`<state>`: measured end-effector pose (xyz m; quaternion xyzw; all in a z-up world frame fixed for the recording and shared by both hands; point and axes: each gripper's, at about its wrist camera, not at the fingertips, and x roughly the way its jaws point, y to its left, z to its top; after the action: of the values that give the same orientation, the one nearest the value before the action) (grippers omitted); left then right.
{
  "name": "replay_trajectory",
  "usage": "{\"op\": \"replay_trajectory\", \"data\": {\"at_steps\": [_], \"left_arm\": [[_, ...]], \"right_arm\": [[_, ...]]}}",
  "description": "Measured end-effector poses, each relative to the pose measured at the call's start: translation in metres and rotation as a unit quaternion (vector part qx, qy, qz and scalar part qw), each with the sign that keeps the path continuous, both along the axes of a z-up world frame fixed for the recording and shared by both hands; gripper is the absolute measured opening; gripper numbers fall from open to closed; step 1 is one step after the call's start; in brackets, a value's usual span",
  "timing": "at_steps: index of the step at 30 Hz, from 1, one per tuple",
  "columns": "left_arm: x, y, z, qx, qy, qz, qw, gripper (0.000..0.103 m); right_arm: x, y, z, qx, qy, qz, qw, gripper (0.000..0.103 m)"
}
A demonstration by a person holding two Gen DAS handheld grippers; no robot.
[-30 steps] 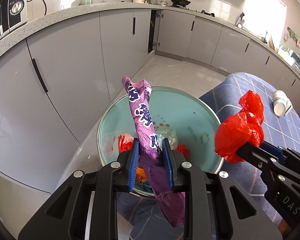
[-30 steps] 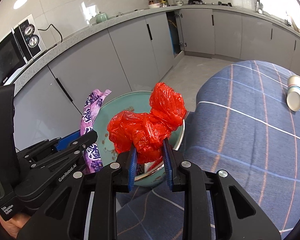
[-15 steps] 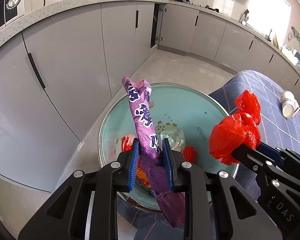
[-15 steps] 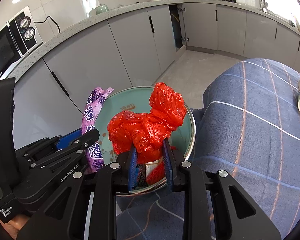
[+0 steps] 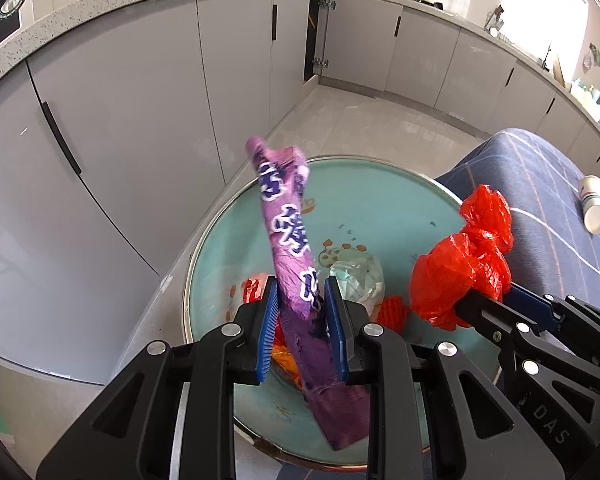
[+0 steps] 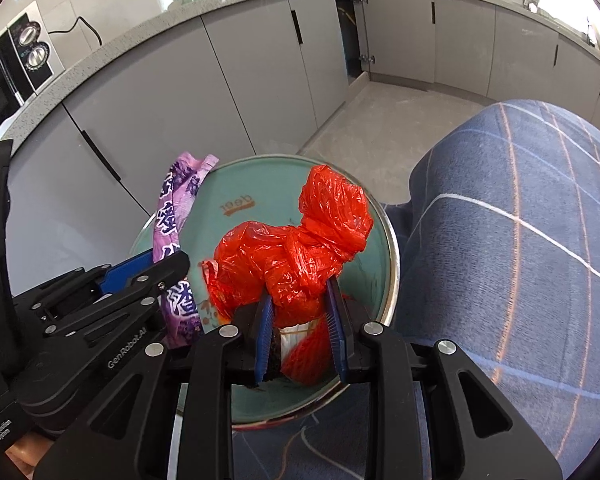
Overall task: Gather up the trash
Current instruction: 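Carry the purple wrapper and red plastic bag over the teal bucket, then open both tools to drop the purple wrapper and red bag into the bucket, then move both open tools over the table toward the paper cup and sponge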
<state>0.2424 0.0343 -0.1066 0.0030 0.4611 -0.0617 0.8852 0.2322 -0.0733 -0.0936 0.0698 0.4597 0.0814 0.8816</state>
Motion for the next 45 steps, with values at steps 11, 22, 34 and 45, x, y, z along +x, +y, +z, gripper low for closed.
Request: {"op": "replay_trajectory", "data": {"at_steps": [11, 22, 34, 45], "left_arm": [[0.004, 0.003, -0.008, 0.013, 0.011, 0.011, 0.9998, 0.024], [-0.011, 0.007, 0.013, 0.028, -0.019, 0.038, 0.9987, 0.069], [-0.039, -0.02, 0.036, 0.038, -0.043, 0.037, 0.9976, 0.079], [-0.059, -0.086, 0.039, 0.042, -0.048, -0.018, 0.9978, 0.084]], "right_arm": [[0.009, -0.001, -0.007, 0.011, 0.009, 0.001, 1.0, 0.037], [-0.019, -0.027, 0.027, 0.04, -0.048, -0.029, 0.998, 0.043], [-0.056, -0.064, 0.04, 0.038, -0.063, -0.073, 0.995, 0.043], [-0.091, -0.136, 0.043, 0.036, -0.07, -0.153, 0.985, 0.043]]}}
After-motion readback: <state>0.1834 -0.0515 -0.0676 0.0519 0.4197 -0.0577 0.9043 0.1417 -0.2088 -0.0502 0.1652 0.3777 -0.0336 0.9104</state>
